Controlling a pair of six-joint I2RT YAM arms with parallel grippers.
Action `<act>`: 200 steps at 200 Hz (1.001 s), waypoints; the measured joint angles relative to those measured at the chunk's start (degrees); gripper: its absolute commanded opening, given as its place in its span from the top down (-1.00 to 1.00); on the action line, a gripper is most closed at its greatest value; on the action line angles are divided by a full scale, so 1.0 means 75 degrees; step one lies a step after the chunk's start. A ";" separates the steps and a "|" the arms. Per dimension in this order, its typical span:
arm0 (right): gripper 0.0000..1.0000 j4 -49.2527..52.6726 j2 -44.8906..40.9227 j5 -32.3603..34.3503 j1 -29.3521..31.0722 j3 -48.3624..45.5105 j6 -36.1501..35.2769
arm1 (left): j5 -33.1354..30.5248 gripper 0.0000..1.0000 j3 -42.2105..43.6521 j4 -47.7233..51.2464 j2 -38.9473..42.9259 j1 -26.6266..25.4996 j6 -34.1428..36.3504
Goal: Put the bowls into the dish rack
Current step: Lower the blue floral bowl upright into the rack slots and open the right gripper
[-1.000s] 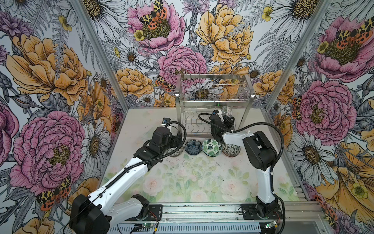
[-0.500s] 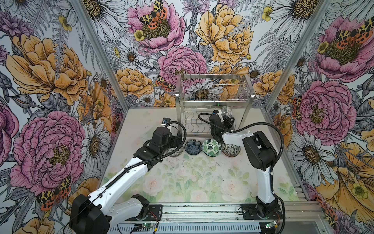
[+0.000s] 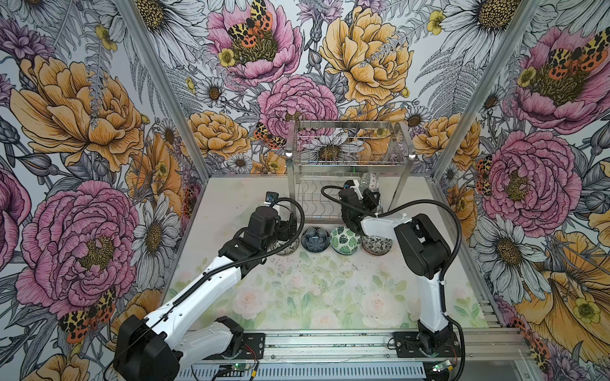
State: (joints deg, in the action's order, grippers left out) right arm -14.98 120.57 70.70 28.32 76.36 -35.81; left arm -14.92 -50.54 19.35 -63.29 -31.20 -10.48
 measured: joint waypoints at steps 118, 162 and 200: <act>0.30 0.0551 -0.0003 -0.0093 0.0003 0.0000 0.0510 | 0.0052 -0.97 0.0020 -0.0038 -0.0006 0.0000 -0.0003; -0.08 0.1046 -0.0160 -0.0321 0.0003 -0.0003 0.0912 | 0.0055 -0.97 0.0099 -0.0038 0.0090 0.0000 -0.0003; -0.48 0.1399 -0.0513 -0.0545 0.0003 -0.0003 0.1268 | 0.0055 -0.97 0.0099 -0.0035 0.0140 0.0000 -0.0003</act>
State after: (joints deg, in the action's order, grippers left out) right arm -4.49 116.73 66.61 28.34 76.34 -26.30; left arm -14.50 -49.80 19.09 -62.24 -31.20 -10.50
